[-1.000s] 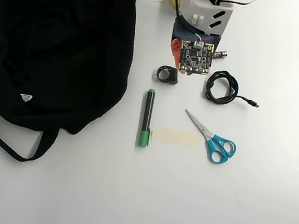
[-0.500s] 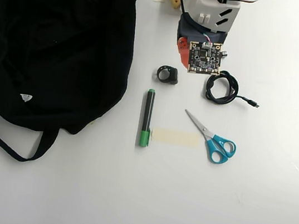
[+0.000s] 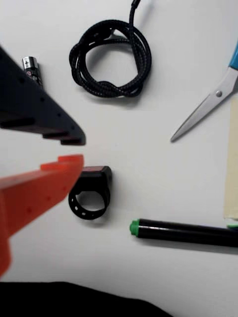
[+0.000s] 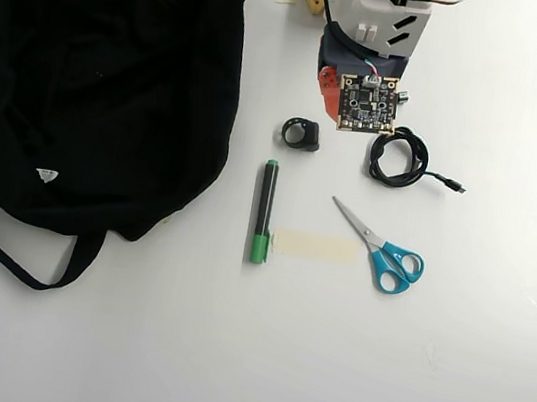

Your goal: Put the green marker into the black bag

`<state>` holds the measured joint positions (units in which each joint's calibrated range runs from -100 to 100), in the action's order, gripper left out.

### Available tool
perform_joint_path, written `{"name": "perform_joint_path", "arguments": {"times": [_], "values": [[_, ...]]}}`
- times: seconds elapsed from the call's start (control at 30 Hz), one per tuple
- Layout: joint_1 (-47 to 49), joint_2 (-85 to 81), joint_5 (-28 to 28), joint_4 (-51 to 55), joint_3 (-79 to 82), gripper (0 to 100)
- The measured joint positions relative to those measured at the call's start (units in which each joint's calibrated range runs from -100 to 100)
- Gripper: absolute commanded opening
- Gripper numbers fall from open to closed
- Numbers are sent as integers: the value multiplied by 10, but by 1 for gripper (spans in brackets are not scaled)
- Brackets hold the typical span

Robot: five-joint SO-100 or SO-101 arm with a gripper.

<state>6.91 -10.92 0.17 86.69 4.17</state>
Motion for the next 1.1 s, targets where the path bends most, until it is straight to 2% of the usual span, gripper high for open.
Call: {"name": "perform_joint_path", "arguments": {"times": [0.1,0.2,0.53,0.73,1.1], "values": [[0,0,1,0,0,17],[0,0,14,0,0,19],[-4,36,19,0,0,20],[-14,100,19,0,-21,28],[-28,204,19,0,-92,28]]}}
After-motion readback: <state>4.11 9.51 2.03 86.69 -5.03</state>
